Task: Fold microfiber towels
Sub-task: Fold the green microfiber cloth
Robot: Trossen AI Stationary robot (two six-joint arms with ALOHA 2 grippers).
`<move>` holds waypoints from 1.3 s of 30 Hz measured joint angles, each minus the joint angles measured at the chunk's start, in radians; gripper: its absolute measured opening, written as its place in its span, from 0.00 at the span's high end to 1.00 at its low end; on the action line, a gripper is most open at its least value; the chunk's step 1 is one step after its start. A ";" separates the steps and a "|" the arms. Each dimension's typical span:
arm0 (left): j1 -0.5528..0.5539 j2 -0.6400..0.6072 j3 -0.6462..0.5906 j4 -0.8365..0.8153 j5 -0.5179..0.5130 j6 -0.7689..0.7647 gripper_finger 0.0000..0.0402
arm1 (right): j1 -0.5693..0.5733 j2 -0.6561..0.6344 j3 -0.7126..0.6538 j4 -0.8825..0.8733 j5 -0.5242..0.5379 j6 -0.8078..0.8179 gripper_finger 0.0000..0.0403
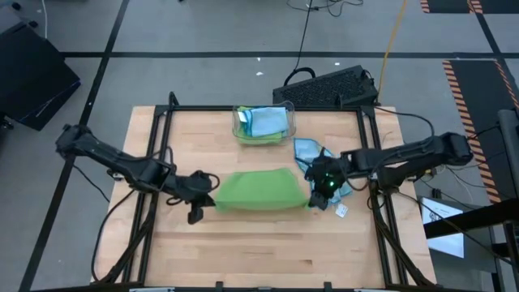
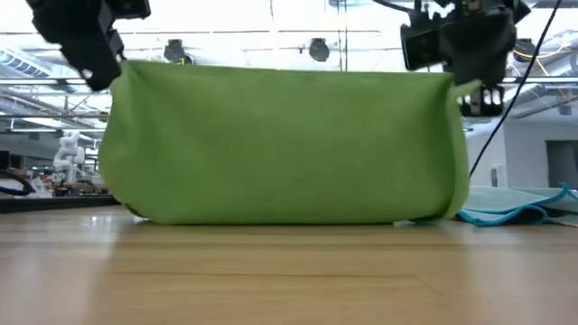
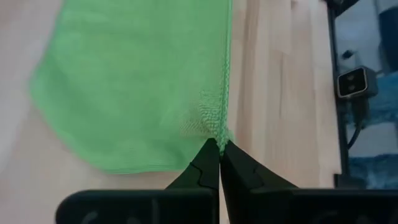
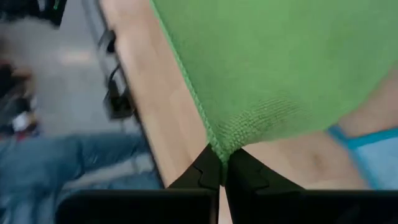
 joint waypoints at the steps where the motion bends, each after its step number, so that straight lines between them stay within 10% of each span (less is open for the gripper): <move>1: -0.010 0.000 -0.026 0.034 -0.003 -0.023 0.99 | 0.012 0.011 -0.015 0.033 -0.025 0.010 0.99; 21: -0.191 0.001 -0.261 0.323 -0.023 -0.292 0.99 | 0.169 0.323 -0.033 0.194 -0.380 -0.023 0.98; 31: -0.152 -0.037 -0.230 0.419 -0.203 -0.222 0.99 | 0.033 0.119 -0.020 -0.172 -0.171 0.092 0.99; 39: 0.022 -0.215 -0.040 0.415 -0.433 0.134 0.99 | -0.199 -0.131 0.231 -0.536 0.048 -0.152 0.99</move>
